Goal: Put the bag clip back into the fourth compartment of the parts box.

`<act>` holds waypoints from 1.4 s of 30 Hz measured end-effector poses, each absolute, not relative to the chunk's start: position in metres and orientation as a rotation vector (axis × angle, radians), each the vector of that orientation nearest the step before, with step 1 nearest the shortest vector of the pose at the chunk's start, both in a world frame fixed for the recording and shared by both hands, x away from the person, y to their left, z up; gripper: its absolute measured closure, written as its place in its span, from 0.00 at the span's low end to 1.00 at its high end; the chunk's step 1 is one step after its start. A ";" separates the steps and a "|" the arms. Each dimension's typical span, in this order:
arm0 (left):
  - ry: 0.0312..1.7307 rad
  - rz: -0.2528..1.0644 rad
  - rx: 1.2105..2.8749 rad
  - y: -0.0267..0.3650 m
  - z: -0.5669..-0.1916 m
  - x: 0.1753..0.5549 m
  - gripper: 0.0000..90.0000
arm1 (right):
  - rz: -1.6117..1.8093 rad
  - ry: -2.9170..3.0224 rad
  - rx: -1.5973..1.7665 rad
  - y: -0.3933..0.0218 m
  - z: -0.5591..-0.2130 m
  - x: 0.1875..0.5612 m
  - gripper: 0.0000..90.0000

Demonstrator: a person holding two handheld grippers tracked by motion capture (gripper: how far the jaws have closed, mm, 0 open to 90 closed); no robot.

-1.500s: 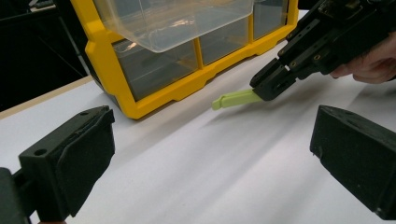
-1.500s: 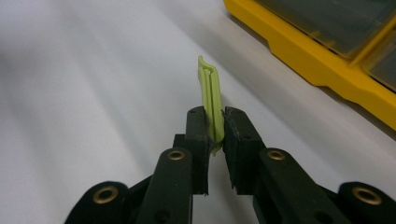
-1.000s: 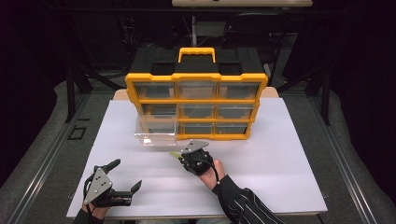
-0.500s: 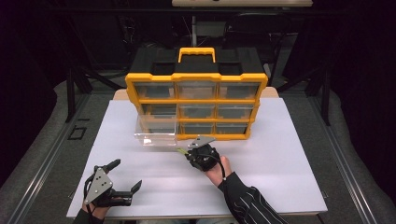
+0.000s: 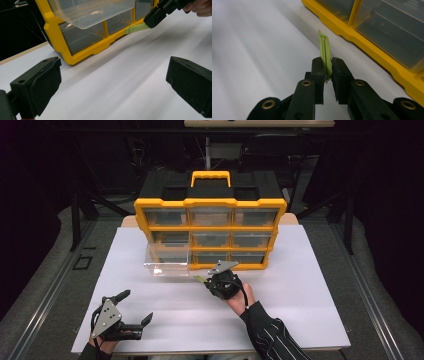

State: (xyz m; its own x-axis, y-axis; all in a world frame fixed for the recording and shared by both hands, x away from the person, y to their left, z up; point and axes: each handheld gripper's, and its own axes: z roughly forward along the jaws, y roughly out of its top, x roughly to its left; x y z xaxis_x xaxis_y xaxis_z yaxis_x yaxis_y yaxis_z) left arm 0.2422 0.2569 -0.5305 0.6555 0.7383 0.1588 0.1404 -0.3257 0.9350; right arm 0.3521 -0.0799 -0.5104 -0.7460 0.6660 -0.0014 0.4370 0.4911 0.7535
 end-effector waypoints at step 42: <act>0.697 0.703 1.840 0.254 -0.533 0.253 0.00 | 1.171 2.388 0.929 -0.109 -0.473 0.361 0.90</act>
